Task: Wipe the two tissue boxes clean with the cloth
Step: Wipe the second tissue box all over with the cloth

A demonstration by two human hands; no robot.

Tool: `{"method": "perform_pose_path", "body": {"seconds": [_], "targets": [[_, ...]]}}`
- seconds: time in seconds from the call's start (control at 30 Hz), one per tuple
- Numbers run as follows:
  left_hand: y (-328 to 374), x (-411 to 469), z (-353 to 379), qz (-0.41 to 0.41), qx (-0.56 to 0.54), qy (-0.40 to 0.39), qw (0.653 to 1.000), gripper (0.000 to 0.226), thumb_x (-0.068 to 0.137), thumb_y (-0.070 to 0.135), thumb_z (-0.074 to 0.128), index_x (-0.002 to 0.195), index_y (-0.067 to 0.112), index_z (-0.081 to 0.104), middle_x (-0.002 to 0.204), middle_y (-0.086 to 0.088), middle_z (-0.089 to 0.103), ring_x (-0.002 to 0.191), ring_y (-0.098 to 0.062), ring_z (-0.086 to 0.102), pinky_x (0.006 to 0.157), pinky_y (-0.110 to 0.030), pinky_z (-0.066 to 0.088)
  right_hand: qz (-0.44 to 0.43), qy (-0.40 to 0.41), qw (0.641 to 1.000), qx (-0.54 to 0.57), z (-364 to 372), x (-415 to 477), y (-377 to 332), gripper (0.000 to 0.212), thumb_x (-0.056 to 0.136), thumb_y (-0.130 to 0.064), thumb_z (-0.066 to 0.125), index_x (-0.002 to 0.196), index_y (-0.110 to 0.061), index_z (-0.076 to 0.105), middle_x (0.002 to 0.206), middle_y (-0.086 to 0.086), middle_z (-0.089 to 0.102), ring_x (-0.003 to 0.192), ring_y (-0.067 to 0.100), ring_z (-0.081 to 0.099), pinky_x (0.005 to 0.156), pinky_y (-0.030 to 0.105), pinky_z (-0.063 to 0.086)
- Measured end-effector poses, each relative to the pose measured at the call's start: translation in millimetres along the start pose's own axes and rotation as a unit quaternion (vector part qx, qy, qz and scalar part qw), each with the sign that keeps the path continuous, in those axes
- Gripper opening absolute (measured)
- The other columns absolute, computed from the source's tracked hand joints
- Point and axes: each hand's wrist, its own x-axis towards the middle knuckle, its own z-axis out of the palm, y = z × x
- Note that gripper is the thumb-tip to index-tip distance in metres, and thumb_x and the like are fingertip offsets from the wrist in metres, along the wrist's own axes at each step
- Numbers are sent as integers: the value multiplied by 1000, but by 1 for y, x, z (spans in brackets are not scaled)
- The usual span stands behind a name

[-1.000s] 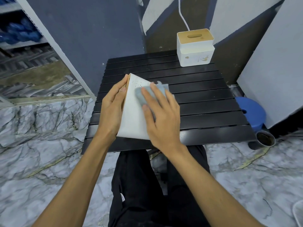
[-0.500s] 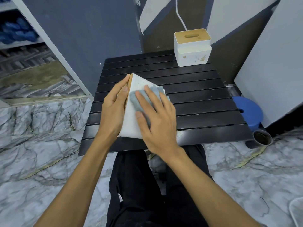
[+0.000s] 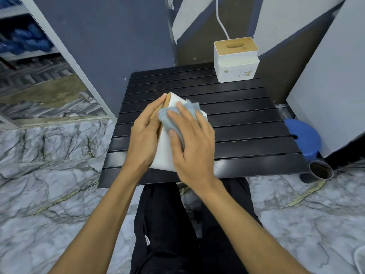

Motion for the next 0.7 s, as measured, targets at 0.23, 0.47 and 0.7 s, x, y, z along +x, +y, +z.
{"method": "perform_pose_path", "body": {"seconds": [0.23, 0.47, 0.7], "targets": [[0, 4, 2, 1, 7, 12, 1000, 34, 106, 22, 45, 134, 31, 61, 131, 15, 65, 115, -9, 64, 93, -29, 51, 46, -9, 999, -4, -3, -9, 13, 39, 101, -29, 39, 135, -21, 56, 150, -3, 45, 142, 20, 34, 113, 33, 24], [-2, 4, -2, -6, -19, 19, 1000, 36, 106, 16, 43, 136, 27, 60, 135, 8, 63, 125, -18, 60, 108, -49, 46, -26, -35, 999, -23, -2, -14, -3, 36, 100, -25, 43, 131, -18, 60, 147, 1, 48, 139, 23, 38, 108, 43, 34], [-2, 4, -3, -4, -9, 32, 999, 35, 106, 21, 44, 135, 31, 60, 133, 12, 64, 118, -15, 64, 101, -42, 52, 4, -42, 998, -43, -3, -11, 8, 39, 102, -29, 39, 137, -20, 56, 151, -1, 44, 142, 22, 34, 112, 37, 26]]}}
